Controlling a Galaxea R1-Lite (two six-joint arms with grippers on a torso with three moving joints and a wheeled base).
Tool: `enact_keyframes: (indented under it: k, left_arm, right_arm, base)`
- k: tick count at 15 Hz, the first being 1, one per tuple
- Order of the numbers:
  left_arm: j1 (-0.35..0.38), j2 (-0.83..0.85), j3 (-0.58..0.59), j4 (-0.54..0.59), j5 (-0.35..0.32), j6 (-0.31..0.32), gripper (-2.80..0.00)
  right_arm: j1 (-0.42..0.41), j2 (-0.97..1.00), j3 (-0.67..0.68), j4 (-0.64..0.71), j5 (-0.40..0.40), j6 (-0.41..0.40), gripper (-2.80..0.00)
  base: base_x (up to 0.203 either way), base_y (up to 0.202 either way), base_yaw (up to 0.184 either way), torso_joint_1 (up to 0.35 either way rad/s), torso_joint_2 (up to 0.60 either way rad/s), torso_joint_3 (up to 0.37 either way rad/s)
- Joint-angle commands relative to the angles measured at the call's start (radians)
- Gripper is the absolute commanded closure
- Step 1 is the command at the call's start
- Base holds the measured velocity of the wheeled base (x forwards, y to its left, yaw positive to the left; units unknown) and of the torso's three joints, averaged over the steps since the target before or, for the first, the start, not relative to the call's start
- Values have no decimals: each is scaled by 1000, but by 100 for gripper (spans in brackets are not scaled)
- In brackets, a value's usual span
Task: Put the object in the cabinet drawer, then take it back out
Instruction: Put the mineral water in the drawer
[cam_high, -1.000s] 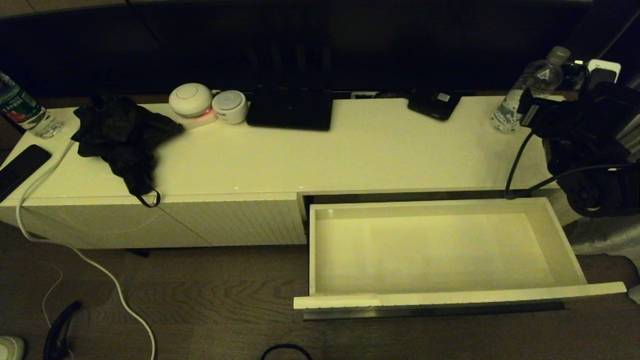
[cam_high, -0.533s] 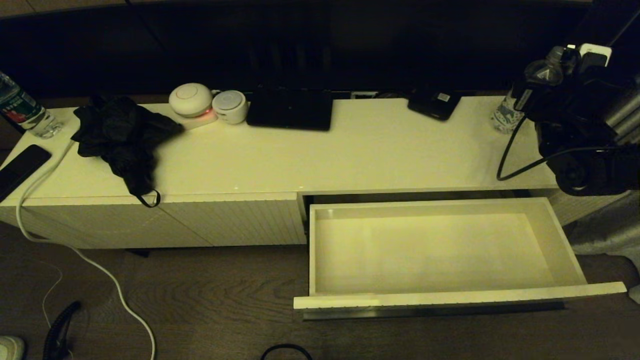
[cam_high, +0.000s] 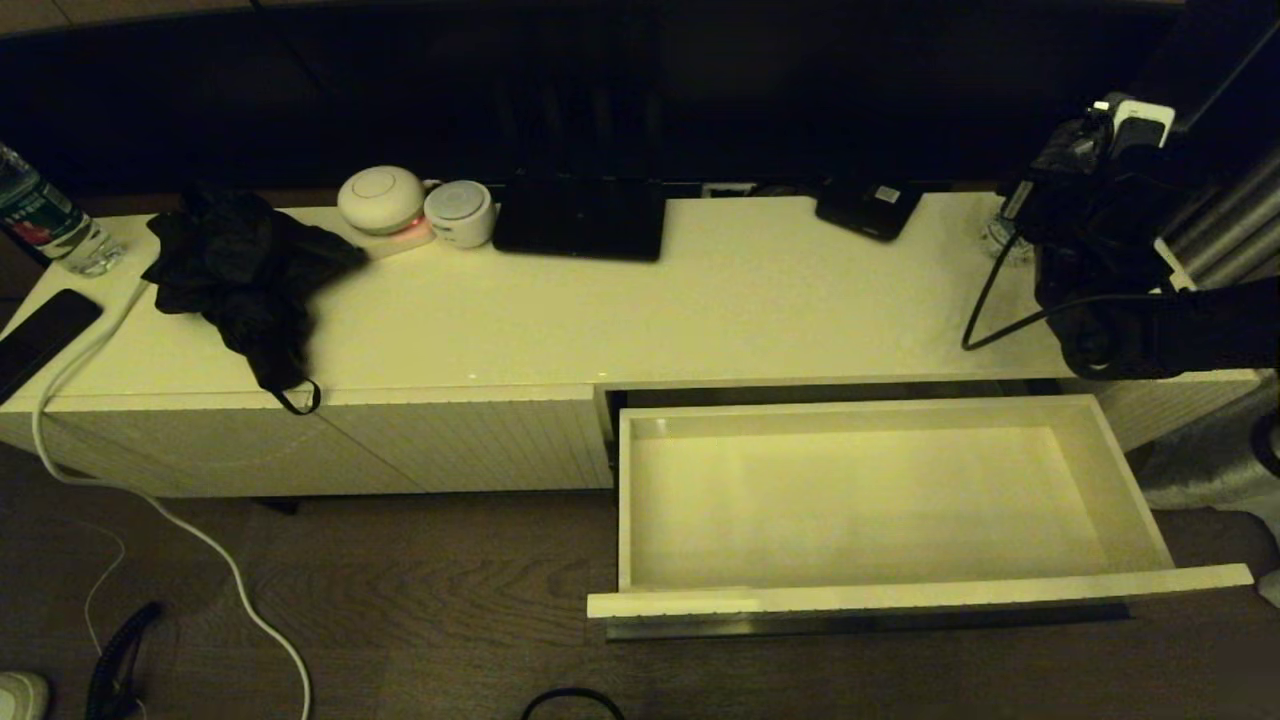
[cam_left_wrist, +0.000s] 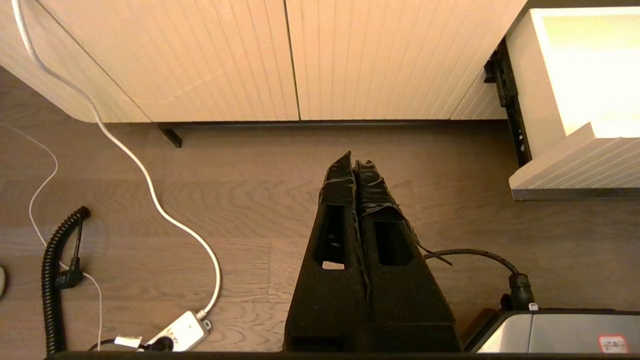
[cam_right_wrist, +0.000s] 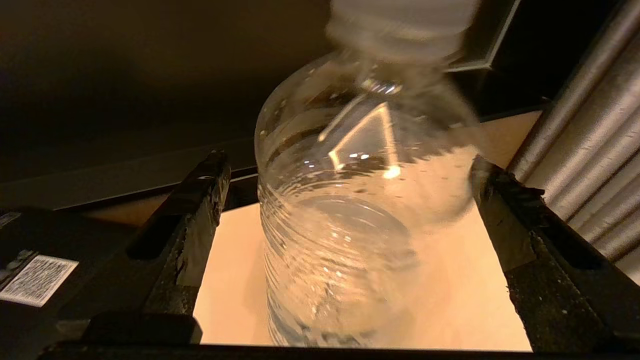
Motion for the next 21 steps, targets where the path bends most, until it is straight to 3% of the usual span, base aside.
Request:
enact_keyframes:
  k: [1,7,17,21]
  left_arm:
    - [0,-2,2,0,0,0,0]
    - [0,-2,0,0,0,0,0]
    - [0,-2,2,0,0,0,0]
    - [0,-2,1,0,0,0,0]
  right_arm:
    - [0,61,-62,4,-3,-8,-280]
    - [-1,145,-216,57,-3,-19,-280]
    - [-11,171,-220,61,9,-50,-280]
    - [-3,173,-220,59,29,-112,-280]
  base:
    - [0,0,0,0,0,0]
    - [0,0,0,0,0,0]
    - [0,0,0,0,0,0]
    - [0,0,0,0,0,0]
